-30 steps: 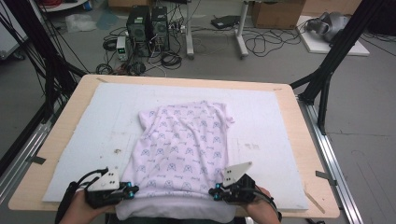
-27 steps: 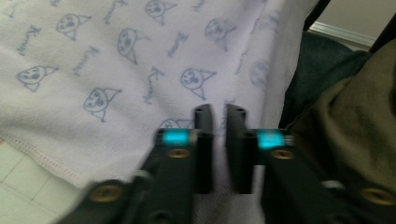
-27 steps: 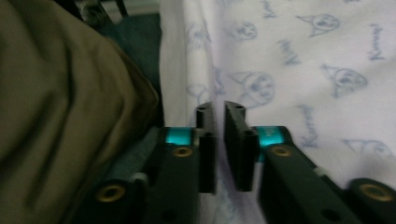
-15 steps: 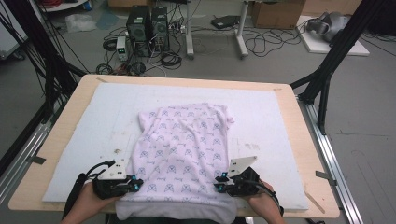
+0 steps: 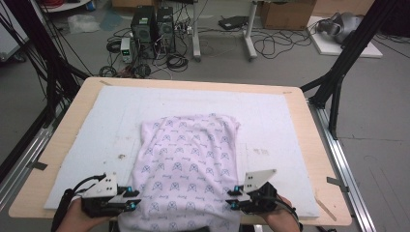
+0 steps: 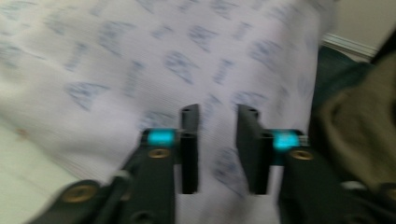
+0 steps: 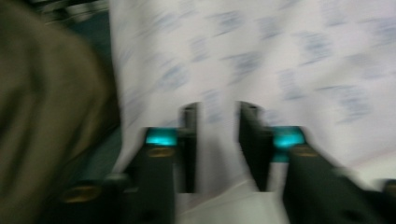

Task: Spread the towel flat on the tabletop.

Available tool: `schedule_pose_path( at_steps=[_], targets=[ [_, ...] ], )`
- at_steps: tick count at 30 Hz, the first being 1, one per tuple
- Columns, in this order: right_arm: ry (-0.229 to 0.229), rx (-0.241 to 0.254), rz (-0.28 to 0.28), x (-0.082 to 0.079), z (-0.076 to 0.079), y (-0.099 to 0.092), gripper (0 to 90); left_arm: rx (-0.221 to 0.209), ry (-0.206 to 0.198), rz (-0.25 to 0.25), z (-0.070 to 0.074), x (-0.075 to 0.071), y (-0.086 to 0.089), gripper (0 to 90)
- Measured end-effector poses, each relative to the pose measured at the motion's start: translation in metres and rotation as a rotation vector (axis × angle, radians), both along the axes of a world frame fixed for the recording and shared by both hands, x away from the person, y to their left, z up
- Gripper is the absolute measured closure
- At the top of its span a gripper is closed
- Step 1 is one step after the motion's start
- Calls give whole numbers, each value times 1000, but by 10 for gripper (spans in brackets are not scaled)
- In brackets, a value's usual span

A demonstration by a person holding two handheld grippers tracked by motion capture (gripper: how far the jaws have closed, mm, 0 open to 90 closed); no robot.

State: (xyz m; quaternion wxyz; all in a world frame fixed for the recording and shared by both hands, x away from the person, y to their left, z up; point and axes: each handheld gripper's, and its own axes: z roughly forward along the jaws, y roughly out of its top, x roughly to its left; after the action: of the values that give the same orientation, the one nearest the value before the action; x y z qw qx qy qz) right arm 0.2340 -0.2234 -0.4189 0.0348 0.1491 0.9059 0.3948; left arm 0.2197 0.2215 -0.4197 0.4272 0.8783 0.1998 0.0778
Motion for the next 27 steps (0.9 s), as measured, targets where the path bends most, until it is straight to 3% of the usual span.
schedule_pose_path(
  at_steps=[3, 5, 7, 10, 13, 16, 18, 20, 22, 24, 27],
  targets=[
    [2, 2, -24, 20, -2, 7, 587, 10, 6, 46, -5, 20, -7, 539],
    [7, -25, -20, 31, -9, 14, 595, 38, 18, 54, -13, 31, -13, 545],
    [8, -68, -11, 36, -16, 19, 661, 67, 36, 39, -21, 35, -18, 624],
    [15, -64, -2, 39, -19, 20, 849, 43, 24, 22, -23, 34, -16, 851],
    [29, -65, 32, 38, -19, 19, 884, 50, 32, 21, -21, 29, -13, 884],
    [70, -39, 81, 25, -18, 15, 886, 34, 16, 1, -15, 12, -3, 885],
    [56, -24, 87, 16, -15, 12, 875, 23, 7, 4, -11, 6, 2, 879],
    [51, -17, 61, 18, -11, 9, 791, 31, -10, 37, -8, 9, 4, 767],
    [26, -22, 11, 31, -5, 6, 725, 25, -18, 73, -5, 21, 5, 675],
    [1, -18, -34, 46, -1, 6, 660, 18, -40, 106, -3, 37, 4, 646],
    [-4, -43, -91, 70, -2, 8, 587, 20, -32, 150, -5, 60, -4, 586]
  ],
)
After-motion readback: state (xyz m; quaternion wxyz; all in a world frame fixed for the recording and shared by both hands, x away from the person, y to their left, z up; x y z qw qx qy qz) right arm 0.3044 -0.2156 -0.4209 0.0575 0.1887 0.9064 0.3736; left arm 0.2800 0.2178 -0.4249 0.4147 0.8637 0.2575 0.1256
